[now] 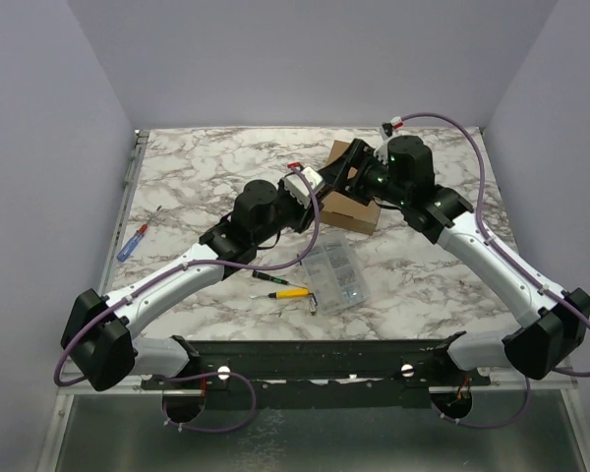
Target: Unpack the express box
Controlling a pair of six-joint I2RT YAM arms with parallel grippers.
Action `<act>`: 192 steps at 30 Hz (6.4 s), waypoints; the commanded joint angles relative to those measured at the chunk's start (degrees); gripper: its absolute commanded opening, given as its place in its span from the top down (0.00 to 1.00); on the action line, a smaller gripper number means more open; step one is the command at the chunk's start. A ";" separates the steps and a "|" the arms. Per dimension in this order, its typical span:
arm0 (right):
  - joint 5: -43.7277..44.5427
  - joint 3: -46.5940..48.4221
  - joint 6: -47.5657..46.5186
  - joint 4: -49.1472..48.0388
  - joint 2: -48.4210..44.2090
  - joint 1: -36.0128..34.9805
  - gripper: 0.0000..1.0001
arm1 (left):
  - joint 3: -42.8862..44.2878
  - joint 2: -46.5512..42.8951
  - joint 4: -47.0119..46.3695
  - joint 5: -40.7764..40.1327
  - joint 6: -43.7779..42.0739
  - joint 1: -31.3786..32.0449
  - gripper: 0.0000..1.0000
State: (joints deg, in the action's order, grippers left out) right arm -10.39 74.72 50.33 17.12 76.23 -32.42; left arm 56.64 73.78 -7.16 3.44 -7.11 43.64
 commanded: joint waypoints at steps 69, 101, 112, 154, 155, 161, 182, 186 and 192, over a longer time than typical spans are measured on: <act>35.54 -12.27 -22.63 -0.57 8.51 20.04 1.00 | 37.67 52.20 9.65 14.18 39.36 -8.06 0.27; 21.21 -4.24 -49.31 -45.33 21.87 28.56 1.00 | 20.91 35.77 -8.55 12.90 -12.07 4.59 0.40; 23.04 -1.83 -49.29 -46.67 27.19 28.73 1.00 | 23.76 42.59 -9.56 12.37 -15.45 7.88 0.42; 25.62 5.36 -50.50 -44.50 34.86 28.82 1.00 | 26.32 48.69 -8.86 2.27 -18.10 10.79 0.46; 25.71 5.24 -50.50 -44.65 34.86 28.82 1.00 | 26.38 48.66 -8.81 2.31 -17.97 10.77 0.46; 25.73 5.09 -50.55 -45.00 35.08 28.82 1.00 | 26.34 48.43 -8.48 2.34 -17.74 10.79 0.46; 24.25 5.18 -48.34 -45.07 33.73 28.82 1.00 | 26.94 48.74 -7.77 3.04 -17.34 10.85 0.49; 24.33 5.72 -48.37 -44.66 34.09 28.84 1.00 | 27.01 48.76 -7.63 3.11 -17.32 10.94 0.50; 24.54 5.67 -48.48 -44.80 33.91 28.81 1.00 | 27.51 48.99 -7.22 3.25 -17.34 10.99 0.51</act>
State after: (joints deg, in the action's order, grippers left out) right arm 13.85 78.41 1.48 -26.09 110.63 -3.99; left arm 82.13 121.54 -14.87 6.39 -24.67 54.13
